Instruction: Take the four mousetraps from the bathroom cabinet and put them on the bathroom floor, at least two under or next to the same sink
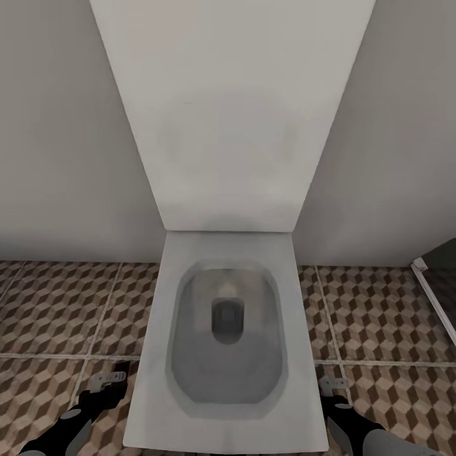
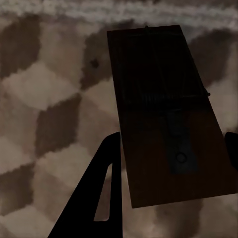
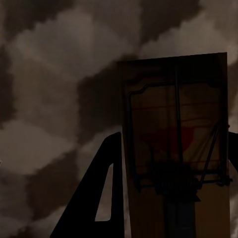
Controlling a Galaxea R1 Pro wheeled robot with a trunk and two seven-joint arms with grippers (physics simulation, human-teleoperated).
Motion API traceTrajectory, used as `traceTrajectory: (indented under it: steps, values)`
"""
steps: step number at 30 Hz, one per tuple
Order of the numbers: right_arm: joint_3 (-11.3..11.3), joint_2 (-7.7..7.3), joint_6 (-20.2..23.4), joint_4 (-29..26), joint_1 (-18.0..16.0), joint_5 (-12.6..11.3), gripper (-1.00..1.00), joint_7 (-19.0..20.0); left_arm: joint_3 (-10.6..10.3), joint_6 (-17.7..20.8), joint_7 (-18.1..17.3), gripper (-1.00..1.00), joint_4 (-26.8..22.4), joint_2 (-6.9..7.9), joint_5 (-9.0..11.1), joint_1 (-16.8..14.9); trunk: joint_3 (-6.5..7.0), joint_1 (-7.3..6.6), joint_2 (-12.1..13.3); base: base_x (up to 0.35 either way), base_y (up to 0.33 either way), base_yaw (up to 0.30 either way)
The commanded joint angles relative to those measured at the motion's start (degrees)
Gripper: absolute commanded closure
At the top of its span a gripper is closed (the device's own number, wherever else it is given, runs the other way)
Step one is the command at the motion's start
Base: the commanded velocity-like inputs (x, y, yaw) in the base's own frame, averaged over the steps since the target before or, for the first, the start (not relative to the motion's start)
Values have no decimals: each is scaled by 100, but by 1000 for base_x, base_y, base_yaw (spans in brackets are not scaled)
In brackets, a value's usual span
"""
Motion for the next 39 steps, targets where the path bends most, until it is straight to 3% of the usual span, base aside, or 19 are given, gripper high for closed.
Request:
traceTrajectory:
  steps: [1, 21, 27, 39]
  values:
    - [51, -1, -10, -2, -1, -67, 100, -6, -17, -17, -6, 100, 6, 3, 48, -3, -3, -1, -1, 0, 0, 0]
    - [48, -7, -14, -3, -1, -67, 100, -4, -17, -17, -6, 100, 7, 3, 48, -3, -3, -1, -1, 0, 0, 0]
    - [47, -7, -13, -1, -1, -67, 100, -4, -17, -17, -6, 100, 7, 3, 50, -3, -136, 15, -9, 0, 0, 0]
    - [47, -10, -12, -2, -1, -67, 100, -4, -17, -17, -6, 100, 7, 3, 53, -3, -136, 15, -9, 0, 0, 0]
